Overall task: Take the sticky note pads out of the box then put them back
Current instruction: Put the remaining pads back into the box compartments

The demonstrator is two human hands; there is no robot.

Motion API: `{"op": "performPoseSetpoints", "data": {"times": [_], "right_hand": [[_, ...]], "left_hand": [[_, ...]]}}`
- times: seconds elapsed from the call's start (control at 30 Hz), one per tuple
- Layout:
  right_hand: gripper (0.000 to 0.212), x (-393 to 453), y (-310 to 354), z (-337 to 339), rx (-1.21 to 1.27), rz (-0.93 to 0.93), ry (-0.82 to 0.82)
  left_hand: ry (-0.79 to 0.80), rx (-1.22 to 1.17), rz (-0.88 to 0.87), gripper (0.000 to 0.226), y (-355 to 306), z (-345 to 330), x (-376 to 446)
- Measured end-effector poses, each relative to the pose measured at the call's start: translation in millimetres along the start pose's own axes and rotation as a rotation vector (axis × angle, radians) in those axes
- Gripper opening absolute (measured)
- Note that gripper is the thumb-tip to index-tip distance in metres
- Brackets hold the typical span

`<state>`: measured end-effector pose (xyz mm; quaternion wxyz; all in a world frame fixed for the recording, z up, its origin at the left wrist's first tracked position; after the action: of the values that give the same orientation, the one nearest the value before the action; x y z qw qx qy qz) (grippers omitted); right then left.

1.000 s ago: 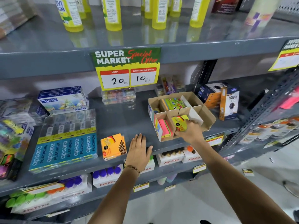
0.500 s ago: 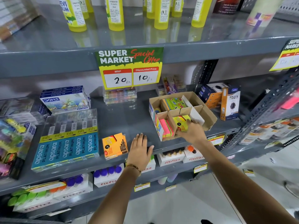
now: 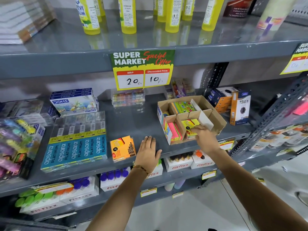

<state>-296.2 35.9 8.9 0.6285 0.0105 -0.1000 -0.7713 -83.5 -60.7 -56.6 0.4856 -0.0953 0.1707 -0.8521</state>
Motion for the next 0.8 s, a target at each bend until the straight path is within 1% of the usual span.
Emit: {"op": "performPoseSetpoints", "data": {"times": [0.07,0.1,0.17,0.2,0.23,0.3,0.37,0.43,0.53,0.6,0.7,0.73,0.8], "right_hand": [[0.046,0.6,3.7,2.6,0.075,-0.032,-0.018],[0.046,0.9,7.0,5.2,0.145,-0.068,-0.073],[0.041,3.1,23.4,13.5,0.269,-0.122,-0.293],[0.038,3.9,37.2,17.2,0.319,-0.114,-0.405],[0.034,4.9,54.6,19.1,0.356,-0.078,-0.480],[0.028,9.0,97.1,14.1,0.400,0.015,-0.515],[0.028,14.6,137.0,-1.1,0.487,0.043,-0.432],[0.032,21.0,173.2,-20.6,0.542,0.047,-0.272],[0.043,32.2,213.4,-47.7,0.448,0.089,-0.055],[0.057,39.3,232.1,-60.2,0.394,0.099,0.061],[0.075,46.8,247.2,-73.6,0.304,0.066,0.143],[0.079,47.3,250.1,-76.7,0.283,0.044,0.156],[0.080,46.3,253.0,-80.3,0.260,0.008,0.147]], "left_hand": [[-0.055,0.003,-0.047,0.054,1.8,8.0,-4.5],[-0.087,-0.011,-0.055,0.053,4.1,13.6,-7.4],[-0.163,-0.029,-0.034,0.051,15.6,27.7,-13.4],[-0.208,-0.029,-0.014,0.050,23.4,35.1,-16.5],[-0.254,-0.033,0.011,0.049,32.4,42.4,-19.4],[-0.341,-0.049,0.084,0.051,56.9,55.6,-27.2],[-0.392,-0.054,0.183,0.057,84.0,66.5,-36.0],[-0.409,-0.034,0.289,0.060,110.2,74.5,-44.8],[-0.385,-0.008,0.404,0.062,139.5,79.6,-54.5],[-0.362,0.021,0.400,0.064,149.7,80.3,-59.6],[-0.344,0.053,0.350,0.071,153.0,80.5,-63.8],[-0.342,0.053,0.349,0.070,153.3,80.5,-64.0],[-0.333,0.053,0.360,0.055,154.3,78.0,-62.3]]}}
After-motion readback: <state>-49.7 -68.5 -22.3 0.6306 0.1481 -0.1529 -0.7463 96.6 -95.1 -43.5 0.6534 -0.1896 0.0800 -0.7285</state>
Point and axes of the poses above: each hand's wrist, its own x-axis towards the middle knuckle, its own z-axis out of the back of the hand, y = z × x, the point moved 2 cm from there along x, towards the middle knuckle, and after that the axes turned 15 degrees about z, right-handed, at the moved point
